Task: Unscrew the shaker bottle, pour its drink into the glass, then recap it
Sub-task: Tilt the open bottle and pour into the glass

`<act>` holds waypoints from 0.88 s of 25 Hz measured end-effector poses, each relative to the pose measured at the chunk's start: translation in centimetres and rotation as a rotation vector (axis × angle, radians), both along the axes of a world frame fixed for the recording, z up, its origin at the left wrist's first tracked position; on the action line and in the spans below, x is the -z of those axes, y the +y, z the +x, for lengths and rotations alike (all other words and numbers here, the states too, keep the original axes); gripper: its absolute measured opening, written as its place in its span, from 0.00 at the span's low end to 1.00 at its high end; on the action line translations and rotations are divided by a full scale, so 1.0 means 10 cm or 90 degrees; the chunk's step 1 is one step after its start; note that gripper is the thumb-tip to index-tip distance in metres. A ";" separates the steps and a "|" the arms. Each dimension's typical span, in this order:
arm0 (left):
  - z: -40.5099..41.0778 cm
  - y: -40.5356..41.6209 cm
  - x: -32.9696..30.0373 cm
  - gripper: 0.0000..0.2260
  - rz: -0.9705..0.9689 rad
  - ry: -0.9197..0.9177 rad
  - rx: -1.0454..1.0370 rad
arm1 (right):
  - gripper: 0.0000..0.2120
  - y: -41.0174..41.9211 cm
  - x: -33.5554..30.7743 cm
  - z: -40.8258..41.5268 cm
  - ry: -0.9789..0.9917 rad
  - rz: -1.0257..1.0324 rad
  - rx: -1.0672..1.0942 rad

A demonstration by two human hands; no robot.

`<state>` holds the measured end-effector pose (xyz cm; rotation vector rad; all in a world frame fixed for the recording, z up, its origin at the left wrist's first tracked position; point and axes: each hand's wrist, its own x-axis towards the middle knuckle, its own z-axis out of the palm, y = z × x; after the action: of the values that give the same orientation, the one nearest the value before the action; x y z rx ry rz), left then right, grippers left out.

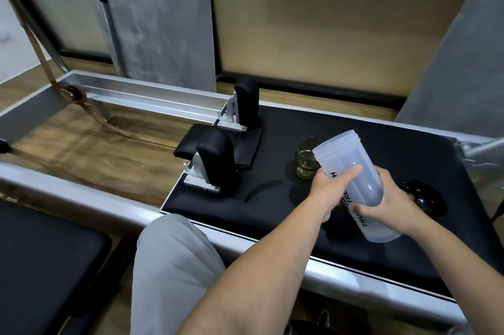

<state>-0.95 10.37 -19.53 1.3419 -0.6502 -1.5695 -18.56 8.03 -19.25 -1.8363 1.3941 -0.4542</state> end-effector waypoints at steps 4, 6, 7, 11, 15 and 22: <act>-0.02 0.00 0.04 0.24 -0.001 0.037 -0.008 | 0.52 -0.10 -0.05 -0.05 0.021 0.000 0.000; -0.04 -0.01 0.06 0.24 0.001 0.046 -0.009 | 0.53 -0.15 -0.07 -0.07 0.039 0.005 -0.007; -0.05 -0.01 0.07 0.25 0.001 0.046 -0.011 | 0.52 -0.17 -0.08 -0.08 0.046 0.009 -0.011; -0.11 -0.03 0.09 0.24 -0.005 0.044 -0.039 | 0.48 -0.21 -0.10 -0.07 0.056 0.011 -0.009; -0.11 -0.06 0.09 0.23 -0.013 0.049 -0.050 | 0.47 -0.24 -0.15 -0.06 0.062 0.019 -0.007; -0.10 -0.08 0.04 0.20 -0.023 0.057 -0.052 | 0.48 -0.27 -0.22 -0.05 0.070 0.020 -0.018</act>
<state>-1.99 9.59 -19.88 1.2497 -0.5597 -1.5363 -19.03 5.34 -17.03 -1.8772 1.4373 -0.3193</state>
